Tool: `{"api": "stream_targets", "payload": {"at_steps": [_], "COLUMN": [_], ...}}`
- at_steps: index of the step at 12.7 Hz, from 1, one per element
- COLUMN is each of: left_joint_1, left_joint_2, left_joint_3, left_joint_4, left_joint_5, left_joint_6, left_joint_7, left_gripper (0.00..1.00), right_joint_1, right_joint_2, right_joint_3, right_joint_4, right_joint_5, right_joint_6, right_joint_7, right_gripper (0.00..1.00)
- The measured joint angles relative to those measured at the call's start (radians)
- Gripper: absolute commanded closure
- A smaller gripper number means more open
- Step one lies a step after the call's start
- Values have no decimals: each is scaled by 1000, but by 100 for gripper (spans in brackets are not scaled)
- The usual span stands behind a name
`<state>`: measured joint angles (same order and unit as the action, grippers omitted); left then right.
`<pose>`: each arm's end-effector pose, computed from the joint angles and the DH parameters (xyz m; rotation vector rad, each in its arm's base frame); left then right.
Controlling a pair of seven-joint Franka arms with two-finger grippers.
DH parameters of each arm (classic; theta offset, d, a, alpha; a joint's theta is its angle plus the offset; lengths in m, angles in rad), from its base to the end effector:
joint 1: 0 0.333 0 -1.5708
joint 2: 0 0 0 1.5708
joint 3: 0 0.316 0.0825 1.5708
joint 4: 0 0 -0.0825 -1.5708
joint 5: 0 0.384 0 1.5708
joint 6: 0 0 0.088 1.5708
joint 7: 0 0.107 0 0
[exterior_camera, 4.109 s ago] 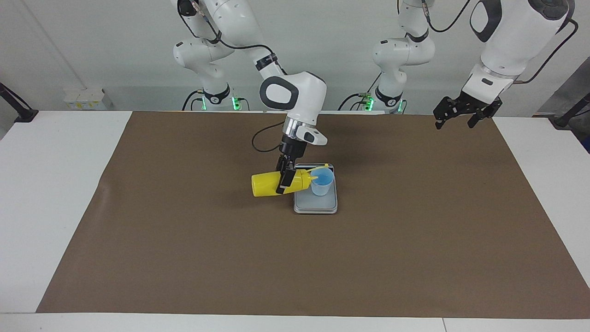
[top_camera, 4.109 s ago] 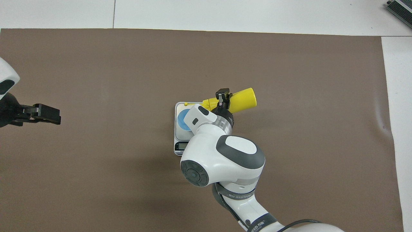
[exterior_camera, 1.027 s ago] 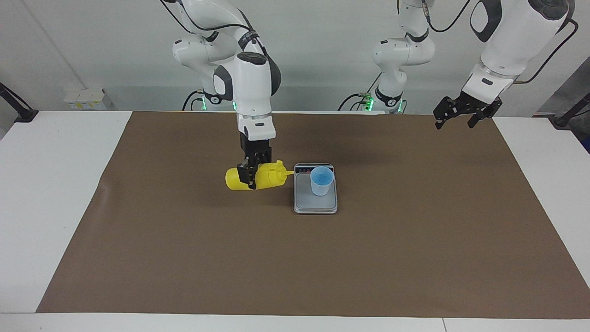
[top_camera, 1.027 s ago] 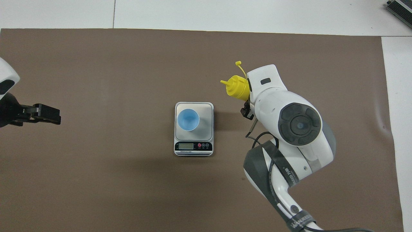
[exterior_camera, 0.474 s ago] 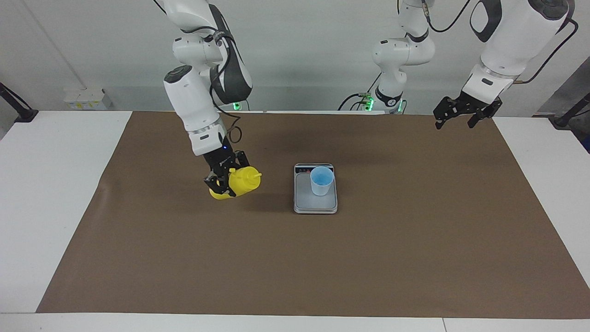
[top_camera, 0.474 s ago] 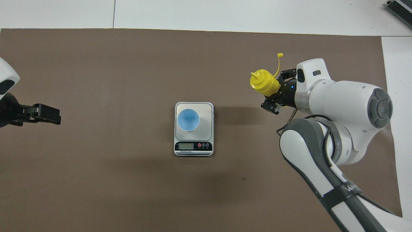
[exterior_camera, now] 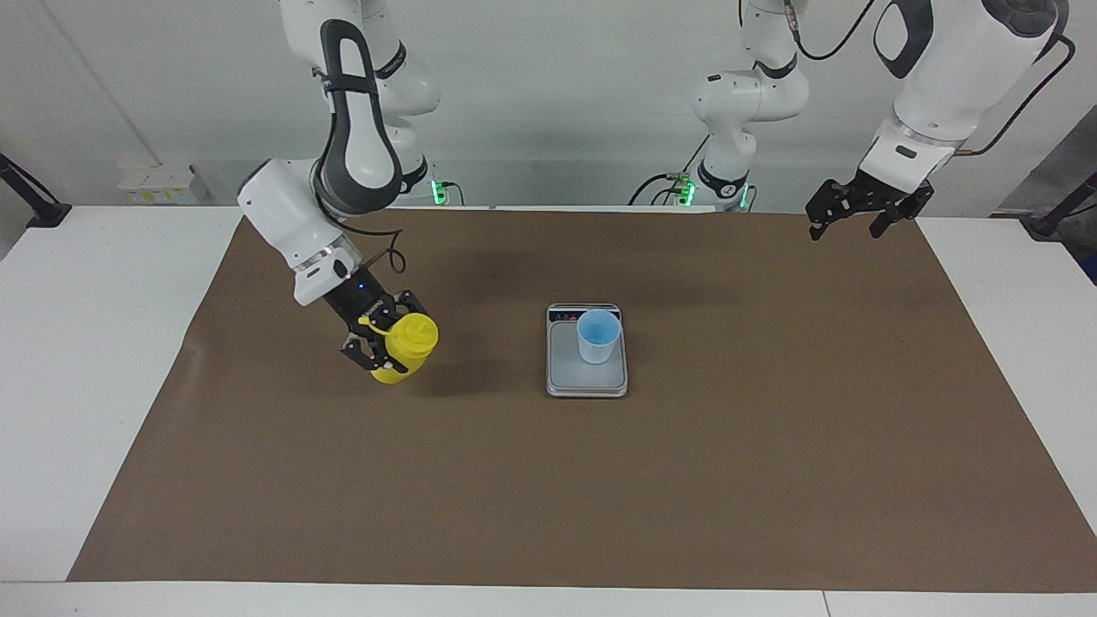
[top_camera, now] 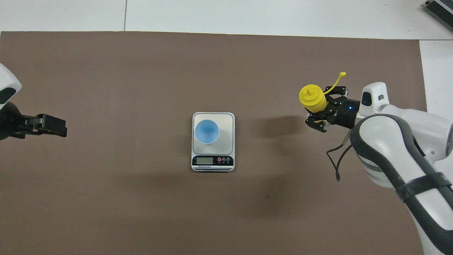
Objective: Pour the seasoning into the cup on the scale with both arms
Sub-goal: 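Lower the yellow bottle onto the table with the right gripper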
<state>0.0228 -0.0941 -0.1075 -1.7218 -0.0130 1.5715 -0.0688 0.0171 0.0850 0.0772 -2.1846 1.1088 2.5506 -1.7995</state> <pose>0.5203 -0.0481 0.6038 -3.1388 0.0232 0.0892 0.5642 0.0408 0.3729 -2.3327 -1.3058 -0.9928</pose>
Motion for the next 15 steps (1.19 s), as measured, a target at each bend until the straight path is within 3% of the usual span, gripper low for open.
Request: {"api": "stream_targets", "payload": {"at_steps": [3, 7, 9, 10, 11, 15], "left_joint_1": [0, 0, 0, 0, 0, 0], "left_joint_2": [0, 0, 0, 0, 0, 0], "left_joint_3": [0, 0, 0, 0, 0, 0], "left_joint_4": [0, 0, 0, 0, 0, 0], "left_joint_5": [0, 0, 0, 0, 0, 0], "left_joint_6": [0, 0, 0, 0, 0, 0], "left_joint_7": [0, 0, 0, 0, 0, 0], "left_gripper": [0, 0, 0, 0, 0, 0], "right_joint_1": [-44, -126, -149, -156, -160, -176], "right_joint_2": [2, 24, 43, 52, 61, 65], "right_joint_3": [0, 0, 0, 0, 0, 1], "right_joint_4": [-76, -102, -106, -111, -114, -113], "right_joint_5": [252, 317, 364, 394, 413, 426], "right_joint_6": [-4, -105, -140, -157, -162, -180], "right_joint_7": [-276, -390, -431, -455, -476, -484], "right_gripper": [94, 80, 55, 34, 0, 0]}}
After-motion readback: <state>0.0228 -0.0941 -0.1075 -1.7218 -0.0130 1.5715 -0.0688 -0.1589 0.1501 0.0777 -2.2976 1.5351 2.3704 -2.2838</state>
